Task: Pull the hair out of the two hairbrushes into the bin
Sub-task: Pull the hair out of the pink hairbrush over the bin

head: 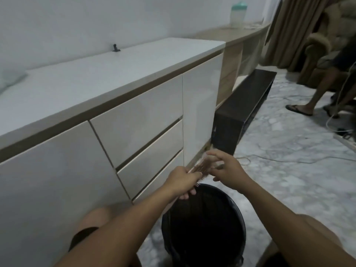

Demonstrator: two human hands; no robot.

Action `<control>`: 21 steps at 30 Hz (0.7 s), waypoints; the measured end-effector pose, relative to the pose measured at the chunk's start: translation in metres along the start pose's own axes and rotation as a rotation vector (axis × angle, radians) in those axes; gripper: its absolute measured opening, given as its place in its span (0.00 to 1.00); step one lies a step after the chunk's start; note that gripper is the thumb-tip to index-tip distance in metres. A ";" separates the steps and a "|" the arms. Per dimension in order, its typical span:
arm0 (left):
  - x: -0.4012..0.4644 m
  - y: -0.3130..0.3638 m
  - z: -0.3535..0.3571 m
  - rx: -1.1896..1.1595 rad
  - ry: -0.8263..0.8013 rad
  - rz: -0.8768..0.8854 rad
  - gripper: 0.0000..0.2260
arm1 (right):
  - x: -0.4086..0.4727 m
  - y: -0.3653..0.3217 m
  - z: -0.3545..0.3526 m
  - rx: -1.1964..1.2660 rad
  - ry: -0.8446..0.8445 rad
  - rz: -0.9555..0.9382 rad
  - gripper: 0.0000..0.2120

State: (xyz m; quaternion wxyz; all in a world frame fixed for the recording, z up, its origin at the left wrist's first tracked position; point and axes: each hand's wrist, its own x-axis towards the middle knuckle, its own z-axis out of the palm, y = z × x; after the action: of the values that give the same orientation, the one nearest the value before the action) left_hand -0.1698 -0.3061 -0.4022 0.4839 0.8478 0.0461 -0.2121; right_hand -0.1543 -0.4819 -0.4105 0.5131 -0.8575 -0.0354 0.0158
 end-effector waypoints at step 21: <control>0.028 -0.060 0.042 0.170 -0.071 -0.147 0.19 | -0.011 0.071 -0.005 0.069 -0.151 0.288 0.20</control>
State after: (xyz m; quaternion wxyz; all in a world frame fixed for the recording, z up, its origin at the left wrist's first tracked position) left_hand -0.1744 -0.3130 -0.4802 0.3947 0.8721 0.0726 -0.2800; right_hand -0.1616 -0.5205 -0.4707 0.5303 -0.8321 0.0500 0.1548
